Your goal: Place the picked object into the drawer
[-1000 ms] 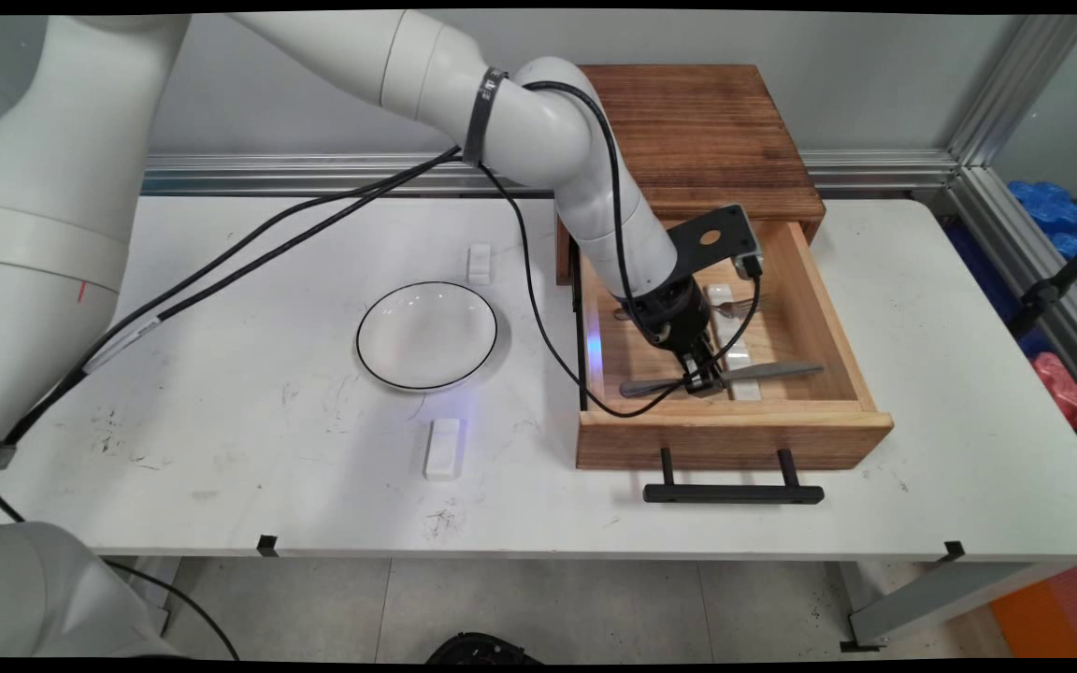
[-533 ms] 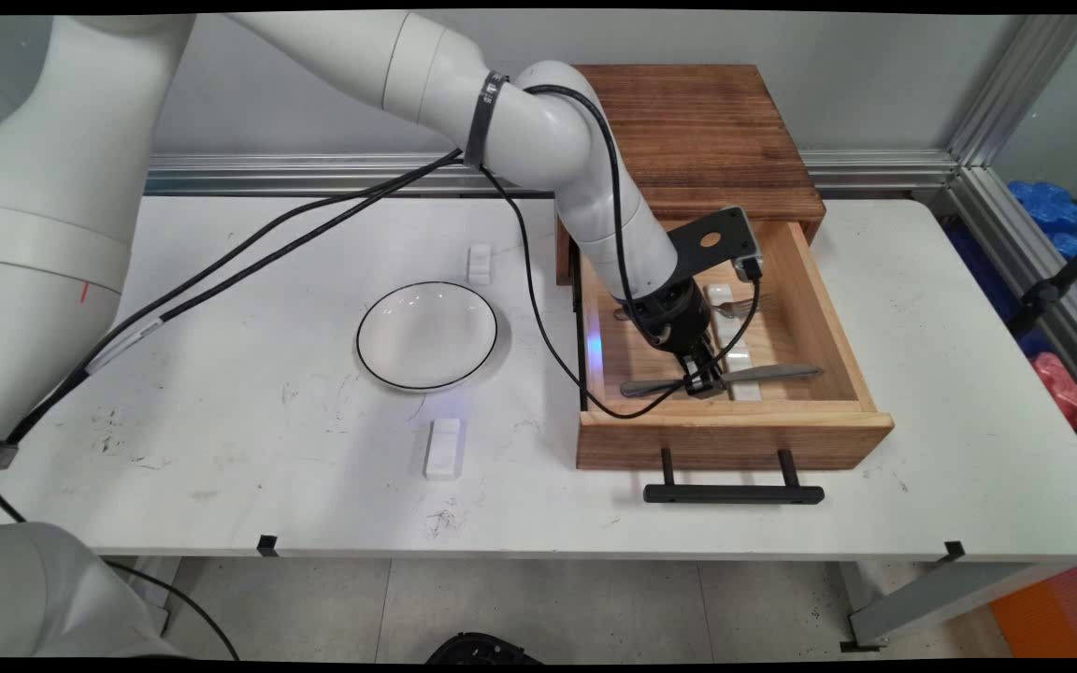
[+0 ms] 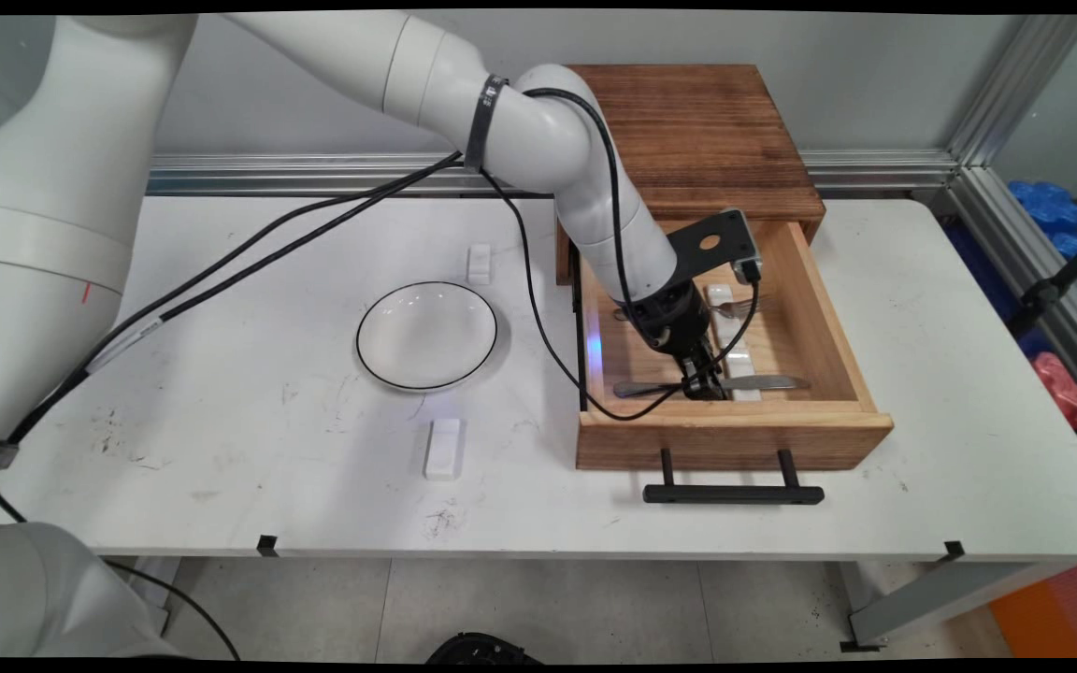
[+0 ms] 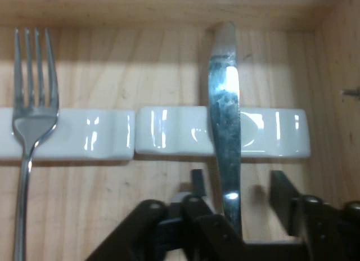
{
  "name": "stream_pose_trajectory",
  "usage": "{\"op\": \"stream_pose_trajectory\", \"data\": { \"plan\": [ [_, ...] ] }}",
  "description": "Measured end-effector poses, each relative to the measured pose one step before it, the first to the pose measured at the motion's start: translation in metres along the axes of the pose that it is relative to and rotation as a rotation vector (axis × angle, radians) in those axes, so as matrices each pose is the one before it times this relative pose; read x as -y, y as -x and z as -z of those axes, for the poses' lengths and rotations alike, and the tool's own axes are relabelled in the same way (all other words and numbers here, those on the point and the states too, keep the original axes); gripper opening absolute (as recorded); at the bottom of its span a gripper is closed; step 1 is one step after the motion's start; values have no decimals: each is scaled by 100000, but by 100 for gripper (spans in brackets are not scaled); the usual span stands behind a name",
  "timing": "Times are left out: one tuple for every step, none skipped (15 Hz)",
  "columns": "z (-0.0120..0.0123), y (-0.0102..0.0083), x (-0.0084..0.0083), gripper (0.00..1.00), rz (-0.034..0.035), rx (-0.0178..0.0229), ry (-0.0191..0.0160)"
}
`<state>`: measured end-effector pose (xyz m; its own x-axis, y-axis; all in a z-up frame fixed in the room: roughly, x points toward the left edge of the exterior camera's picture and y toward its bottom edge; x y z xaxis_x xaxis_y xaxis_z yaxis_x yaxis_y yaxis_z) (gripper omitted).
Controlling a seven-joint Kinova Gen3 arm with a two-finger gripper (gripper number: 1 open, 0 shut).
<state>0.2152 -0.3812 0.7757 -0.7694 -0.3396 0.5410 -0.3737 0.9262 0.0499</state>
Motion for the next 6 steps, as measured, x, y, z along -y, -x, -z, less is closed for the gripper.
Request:
{"op": "stream_pose_trajectory", "data": {
  "plan": [
    [12, 39, 13, 100, 56, -12, -24],
    [-5, 47, 5, 100, -3, 58, 26],
    [9, 25, 10, 100, 17, 11, -4],
    [7, -1, 2, 100, -15, 33, -6],
    [28, 0, 9, 100, -11, -8, -46],
    [59, 11, 16, 100, 19, -4, -75]
  ]
}}
